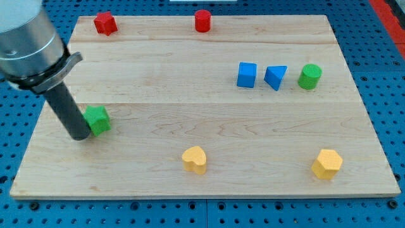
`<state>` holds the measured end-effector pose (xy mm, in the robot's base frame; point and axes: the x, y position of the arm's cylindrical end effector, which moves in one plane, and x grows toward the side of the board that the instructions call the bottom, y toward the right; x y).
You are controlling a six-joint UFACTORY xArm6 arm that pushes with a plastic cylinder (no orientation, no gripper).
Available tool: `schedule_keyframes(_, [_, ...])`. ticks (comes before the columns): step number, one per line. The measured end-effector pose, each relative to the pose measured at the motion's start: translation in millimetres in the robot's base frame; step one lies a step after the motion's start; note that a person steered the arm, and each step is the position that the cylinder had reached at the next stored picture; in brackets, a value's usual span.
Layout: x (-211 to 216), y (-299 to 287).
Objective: Move the green star towards the center
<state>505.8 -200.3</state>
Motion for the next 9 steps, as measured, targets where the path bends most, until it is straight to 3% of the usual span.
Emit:
schedule_keyframes(1, [-23,39])
schedule_keyframes(4, [-45,50])
schedule_keyframes(5, [-75,60])
schedule_keyframes(6, [-98,58])
schedule_keyframes(7, [-100,-5])
schedule_keyframes(8, [-116,1])
schedule_keyframes(9, [-124,42])
